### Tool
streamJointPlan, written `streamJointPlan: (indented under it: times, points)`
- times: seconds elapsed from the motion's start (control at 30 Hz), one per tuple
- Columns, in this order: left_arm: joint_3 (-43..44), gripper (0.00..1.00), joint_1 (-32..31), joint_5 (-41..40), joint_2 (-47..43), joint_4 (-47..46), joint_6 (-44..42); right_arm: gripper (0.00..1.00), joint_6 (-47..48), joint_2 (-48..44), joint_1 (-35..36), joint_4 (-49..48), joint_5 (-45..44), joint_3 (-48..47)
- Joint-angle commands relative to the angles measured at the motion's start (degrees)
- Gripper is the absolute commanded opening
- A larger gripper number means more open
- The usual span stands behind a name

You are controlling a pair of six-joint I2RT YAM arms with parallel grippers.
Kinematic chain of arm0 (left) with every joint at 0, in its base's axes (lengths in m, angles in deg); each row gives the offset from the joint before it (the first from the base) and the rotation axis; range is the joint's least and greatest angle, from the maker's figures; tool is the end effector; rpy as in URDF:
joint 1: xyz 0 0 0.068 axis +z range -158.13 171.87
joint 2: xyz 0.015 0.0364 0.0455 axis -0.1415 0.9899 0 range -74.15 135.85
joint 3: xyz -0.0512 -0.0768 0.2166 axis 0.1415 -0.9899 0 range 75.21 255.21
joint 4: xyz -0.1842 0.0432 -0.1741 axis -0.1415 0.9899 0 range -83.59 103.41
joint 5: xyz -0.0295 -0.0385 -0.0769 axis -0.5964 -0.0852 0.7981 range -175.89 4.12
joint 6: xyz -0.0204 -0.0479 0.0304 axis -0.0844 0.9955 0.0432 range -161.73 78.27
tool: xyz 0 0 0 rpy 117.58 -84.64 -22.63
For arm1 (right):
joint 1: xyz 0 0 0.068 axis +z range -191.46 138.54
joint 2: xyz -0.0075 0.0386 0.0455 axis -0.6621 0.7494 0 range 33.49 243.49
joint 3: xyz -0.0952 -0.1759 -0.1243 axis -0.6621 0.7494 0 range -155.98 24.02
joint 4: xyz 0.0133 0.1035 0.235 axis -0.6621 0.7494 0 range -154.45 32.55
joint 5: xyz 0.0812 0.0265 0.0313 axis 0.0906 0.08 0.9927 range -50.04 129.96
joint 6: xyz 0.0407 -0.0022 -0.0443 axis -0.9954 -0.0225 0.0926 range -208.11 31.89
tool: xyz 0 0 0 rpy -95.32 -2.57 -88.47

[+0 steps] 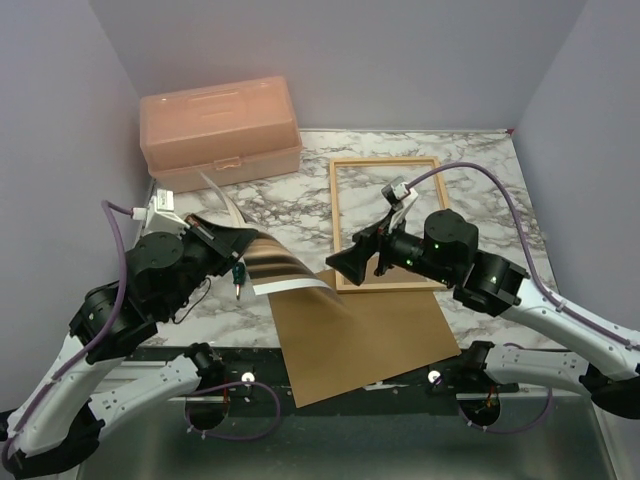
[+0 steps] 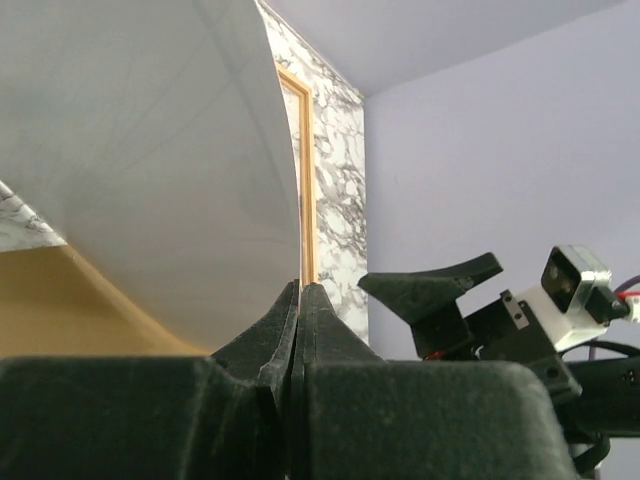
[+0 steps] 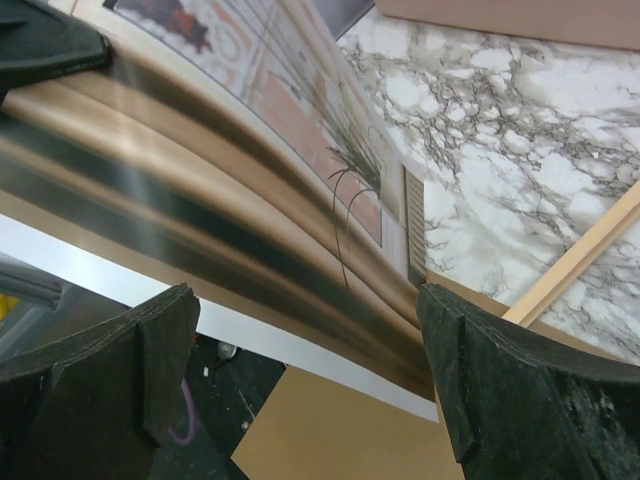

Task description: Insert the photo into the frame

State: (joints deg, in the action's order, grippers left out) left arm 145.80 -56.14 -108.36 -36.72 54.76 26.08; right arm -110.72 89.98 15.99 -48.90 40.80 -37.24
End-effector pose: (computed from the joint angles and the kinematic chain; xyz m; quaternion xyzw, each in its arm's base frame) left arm 0.0935 -0.0783 0.4018 -0.2506 0.7472 -0.4225 0.4477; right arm 0.1322 0.2083 0.3590 -0.2351 0.7337 0.4144 0.4845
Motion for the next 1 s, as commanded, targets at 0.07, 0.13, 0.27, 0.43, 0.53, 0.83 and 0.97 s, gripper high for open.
streamJointPlan:
  times: [0.07,0.13,0.27,0.43,0.53,0.83,0.97]
  points:
    - [0.02,0.0,0.25,-4.53,3.83,-6.52,3.02,1.0,1.82,0.6,1.18,-3.43,1.13,3.31]
    - [0.88,0.0,0.34,-5.28,4.91,-6.03,4.38,1.0,2.5,0.11,1.26,-4.3,1.25,4.31]
    - [3.26,0.0,0.62,-7.17,6.96,-3.3,5.79,1.0,4.1,-0.57,1.37,-5.15,0.52,6.13]
    - [6.23,0.0,1.05,-6.96,9.78,0.55,7.84,1.0,4.77,-1.34,1.38,-7.37,1.01,7.38]
    - [6.32,0.0,1.16,-4.71,10.38,-0.45,8.39,1.0,5.38,-0.71,1.36,-8.16,0.44,7.63]
    - [6.02,0.0,1.47,-2.0,10.15,-2.37,8.9,0.97,5.05,2.55,1.43,-9.59,-6.1,7.08]
    - [4.61,0.0,1.57,0.49,9.27,-4.62,9.85,0.91,3.85,3.39,1.45,-11.15,-8.63,7.45]
